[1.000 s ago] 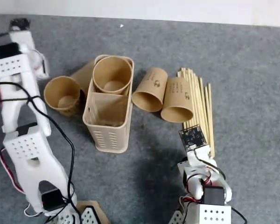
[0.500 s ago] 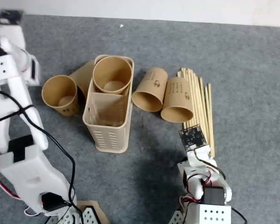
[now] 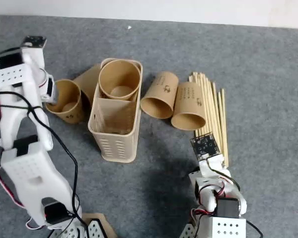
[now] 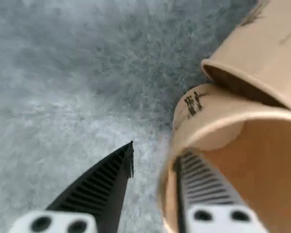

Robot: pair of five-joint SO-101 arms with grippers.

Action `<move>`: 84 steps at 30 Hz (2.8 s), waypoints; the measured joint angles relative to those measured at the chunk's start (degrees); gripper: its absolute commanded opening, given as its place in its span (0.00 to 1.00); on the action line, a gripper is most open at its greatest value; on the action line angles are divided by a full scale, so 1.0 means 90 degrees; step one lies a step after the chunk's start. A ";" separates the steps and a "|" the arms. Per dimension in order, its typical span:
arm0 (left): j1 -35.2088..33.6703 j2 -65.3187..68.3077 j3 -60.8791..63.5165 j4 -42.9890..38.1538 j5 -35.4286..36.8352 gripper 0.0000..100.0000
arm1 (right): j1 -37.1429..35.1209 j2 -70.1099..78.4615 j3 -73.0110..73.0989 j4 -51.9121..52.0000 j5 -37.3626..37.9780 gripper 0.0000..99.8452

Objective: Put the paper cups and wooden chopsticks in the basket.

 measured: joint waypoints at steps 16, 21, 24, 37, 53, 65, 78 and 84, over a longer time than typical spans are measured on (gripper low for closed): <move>0.0117 -0.0381 -0.2755 0.1465 -0.0010 0.00 | 0.0000 0.0000 0.0000 0.0000 0.0000 0.00; 0.0205 -0.1690 -0.3389 0.1563 0.0000 0.00 | 0.0000 0.0000 0.0000 0.0000 0.0000 0.00; 0.0664 -0.2686 -0.3350 0.1582 0.0000 0.00 | 0.0000 0.0000 0.0000 0.0000 0.0000 0.00; 0.3468 -0.3116 -0.2315 0.1592 0.0821 0.01 | 0.0000 0.0000 0.0000 0.0000 0.0000 0.00; 0.3448 -0.2452 -0.2256 0.1592 0.0879 0.19 | 0.0000 0.0000 0.0000 0.0000 0.0000 0.00; 0.2149 -0.4288 -0.4112 0.1592 0.0869 0.19 | 0.0752 0.0000 0.0000 -0.1621 0.0537 0.14; 0.0654 -0.6369 0.0518 0.1592 -0.0596 0.20 | -0.0518 0.0029 -0.0303 -0.2559 0.2413 0.25; 0.0127 -0.6369 0.1153 0.1465 -0.0908 0.20 | -0.0576 0.1299 -0.1084 -0.2452 0.2764 0.25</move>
